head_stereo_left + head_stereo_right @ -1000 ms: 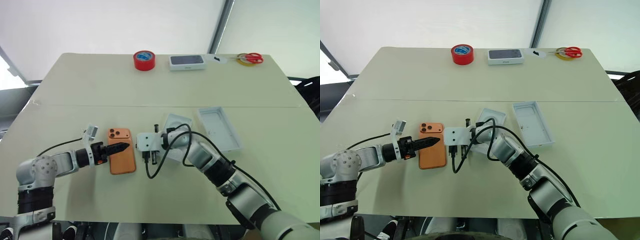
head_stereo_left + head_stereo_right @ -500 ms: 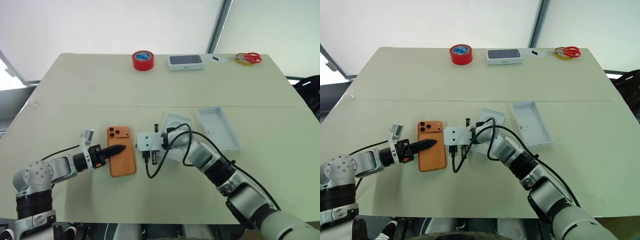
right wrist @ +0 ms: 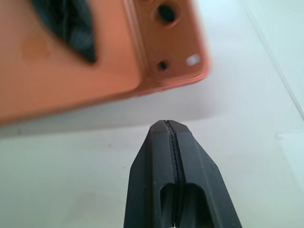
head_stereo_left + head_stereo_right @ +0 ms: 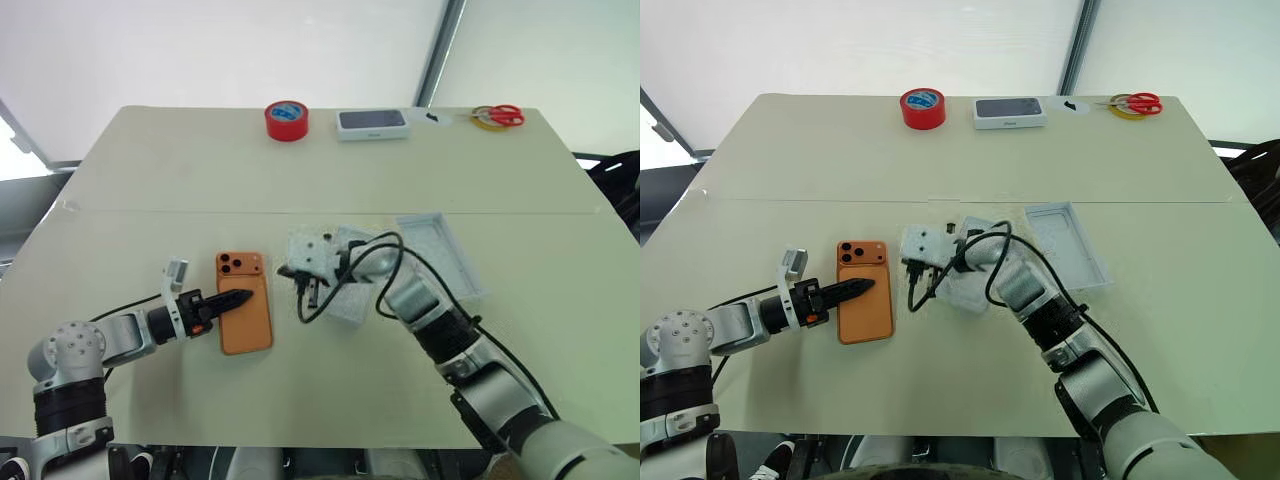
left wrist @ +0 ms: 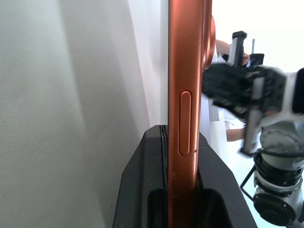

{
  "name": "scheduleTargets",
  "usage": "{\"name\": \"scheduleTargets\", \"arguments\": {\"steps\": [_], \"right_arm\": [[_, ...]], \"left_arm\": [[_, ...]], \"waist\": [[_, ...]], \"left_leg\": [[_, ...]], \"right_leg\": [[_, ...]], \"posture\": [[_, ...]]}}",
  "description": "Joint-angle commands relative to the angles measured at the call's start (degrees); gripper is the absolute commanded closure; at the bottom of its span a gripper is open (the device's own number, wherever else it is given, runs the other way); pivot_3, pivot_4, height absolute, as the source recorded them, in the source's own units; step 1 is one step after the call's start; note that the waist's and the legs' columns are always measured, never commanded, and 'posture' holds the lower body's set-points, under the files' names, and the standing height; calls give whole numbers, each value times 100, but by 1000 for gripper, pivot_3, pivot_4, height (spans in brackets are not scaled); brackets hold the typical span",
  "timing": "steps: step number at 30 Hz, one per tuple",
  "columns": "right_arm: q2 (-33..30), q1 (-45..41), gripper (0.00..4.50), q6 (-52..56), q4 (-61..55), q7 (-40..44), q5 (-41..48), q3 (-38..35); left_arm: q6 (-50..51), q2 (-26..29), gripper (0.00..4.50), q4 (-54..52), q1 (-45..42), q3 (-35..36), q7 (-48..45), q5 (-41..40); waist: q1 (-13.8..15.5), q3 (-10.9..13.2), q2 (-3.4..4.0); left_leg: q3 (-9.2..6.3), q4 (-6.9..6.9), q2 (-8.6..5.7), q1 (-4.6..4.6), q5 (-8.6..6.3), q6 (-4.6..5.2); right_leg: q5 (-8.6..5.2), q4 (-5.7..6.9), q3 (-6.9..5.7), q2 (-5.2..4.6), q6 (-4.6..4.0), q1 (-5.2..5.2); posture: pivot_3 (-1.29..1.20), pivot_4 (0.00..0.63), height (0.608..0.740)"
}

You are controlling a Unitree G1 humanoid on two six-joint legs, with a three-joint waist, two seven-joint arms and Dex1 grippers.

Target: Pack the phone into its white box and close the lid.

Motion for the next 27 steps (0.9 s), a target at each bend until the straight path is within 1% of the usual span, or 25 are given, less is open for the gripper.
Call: {"name": "scheduleTargets", "arguments": {"steps": [1, 3, 4, 5, 7, 10, 13, 16, 19, 22, 27], "right_arm": [[-137, 8, 3595, 471, -776, 608, 995, -530], [-506, 202, 2664, 318, -1097, 835, 1025, -496], [-687, 298, 2029, 222, -1224, 895, 1004, -472], [-870, 425, 1607, 98, -1360, 946, 1023, -504], [-1326, 786, 1607, 94, -1781, 1217, 1236, -600], [-1923, 1279, 1607, -396, -2039, 1318, 1019, -530], [-2227, 1753, 1607, -618, -2230, 1303, 1105, -603], [-2345, 1974, 1607, -947, -2227, 1139, 908, -558], [-2290, 2054, 1607, -924, -2278, 1002, 916, -564], [-2295, 2110, 2401, -975, -2274, 927, 815, -442], [-2266, 2110, 2401, -988, -2191, 823, 725, -350]], "left_arm": [[-5, -104, 4500, 105, -74, 300, 240, -131], [-62, -185, 4500, 65, -93, 410, 299, -230], [-151, -217, 4500, 2, -78, 427, 315, -234], [-359, -262, 4500, -90, -45, 427, 334, -170], [-494, -262, 4500, -190, 37, 364, 304, -136], [-587, -236, 4500, -222, 143, 227, 322, -68], [-654, -235, 4500, -190, 170, 141, 323, -44], [-705, -226, 4500, -190, 149, 67, 279, -48], [-630, -225, 4500, -151, 42, 59, 321, -129], [-592, -193, 4500, -162, -11, -33, 275, -157], [-594, -141, 4500, -145, -24, -65, 236, -174]], "waist": [[4, 1, 0], [23, 1, 0], [34, 1, 0], [35, 1, 0], [46, 4, -4], [38, 6, -4], [43, 6, -4], [64, 7, -5], [120, 8, -6], [146, 9, -8], [148, 10, -10]], "left_leg": [[0, 0, 0, -1, -3, 6], [0, 0, 0, -1, -17, 29], [0, 0, 0, -1, -18, 30], [0, 0, 0, -1, -18, 31], [0, 0, -1, -2, -19, 31], [1, -3, -1, -4, -19, 31], [1, -3, 0, -3, -19, 31], [1, -2, 0, -3, -19, 31], [1, 0, 0, -3, -19, 31], [1, 1, 0, -3, -19, 31], [1, 3, 0, -3, -18, 32]], "right_leg": [[0, 0, 0, 0, 0, 0], [0, 0, 0, -1, 0, -1], [0, -1, 0, -2, 0, 0], [0, -3, 0, -3, 0, 1], [0, -5, 0, -5, 0, 1], [0, -8, 0, -6, 0, 0], [-1, -9, 0, -6, -1, 0], [-1, -11, 0, -6, -1, 2], [-1, -11, 0, -7, -1, 2], [-1, -12, 1, -7, -1, 2], [-1, -13, 0, -7, -1, 5]], "posture": [[0, 150, 740], [0, 150, 740], [0, 150, 740], [0, 150, 740], [0, 150, 740], [0, 150, 740], [0, 150, 740], [0, 150, 740], [0, 150, 740], [0, 150, 740], [0, 150, 740]]}}
